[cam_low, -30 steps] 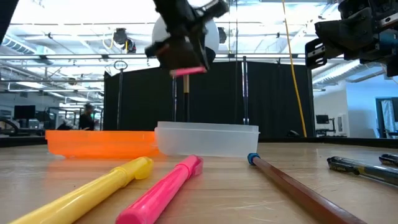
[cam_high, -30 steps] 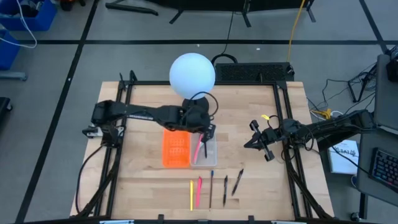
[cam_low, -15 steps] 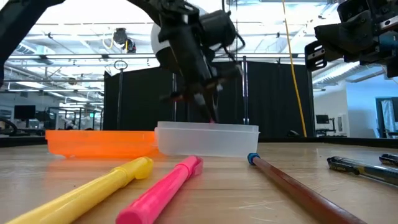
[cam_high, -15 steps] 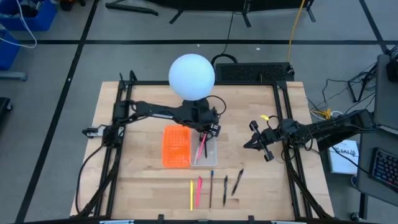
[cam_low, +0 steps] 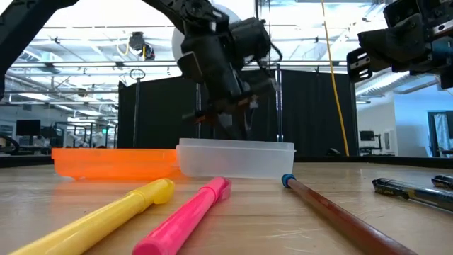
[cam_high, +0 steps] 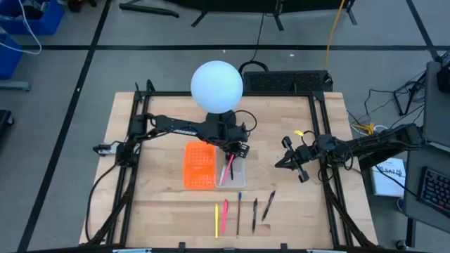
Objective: Pick & place school supplies into a supply box
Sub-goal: Put the pink pencil into the pencil box, then put the right black pen into the pencil box
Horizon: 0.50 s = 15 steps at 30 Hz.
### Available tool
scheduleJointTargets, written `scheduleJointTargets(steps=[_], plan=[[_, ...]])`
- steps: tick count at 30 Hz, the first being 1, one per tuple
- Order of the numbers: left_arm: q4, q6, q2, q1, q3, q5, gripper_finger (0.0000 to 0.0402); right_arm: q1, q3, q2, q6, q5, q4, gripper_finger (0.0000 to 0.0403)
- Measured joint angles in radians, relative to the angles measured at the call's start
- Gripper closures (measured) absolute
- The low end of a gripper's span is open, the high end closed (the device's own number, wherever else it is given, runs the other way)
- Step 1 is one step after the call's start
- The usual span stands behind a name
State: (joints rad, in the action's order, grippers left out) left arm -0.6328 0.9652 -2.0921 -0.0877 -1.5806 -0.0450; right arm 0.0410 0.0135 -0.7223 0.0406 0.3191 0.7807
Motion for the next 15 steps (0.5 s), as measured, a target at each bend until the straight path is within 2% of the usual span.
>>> scheduleJointTargets(steps=[5,9,12,15], plan=[[-0.008,-0.071,0.093,0.013,0.0,-0.064,0.0268,0.0,0.0,0.0,0.0,0.0,-0.008,0.0403],[-0.036,-0.242,0.215,0.042,0.0,-0.169,0.0259,0.0,0.0,0.0,0.0,0.0,-0.008,0.0403],[-0.09,-0.354,0.335,0.084,0.0,-0.289,0.0274,0.0,0.0,0.0,0.0,0.001,-0.008,0.0403],[-0.116,-0.456,0.451,0.119,0.014,-0.37,0.0308,0.0,0.0,0.0,0.009,0.001,-0.005,0.0403]])
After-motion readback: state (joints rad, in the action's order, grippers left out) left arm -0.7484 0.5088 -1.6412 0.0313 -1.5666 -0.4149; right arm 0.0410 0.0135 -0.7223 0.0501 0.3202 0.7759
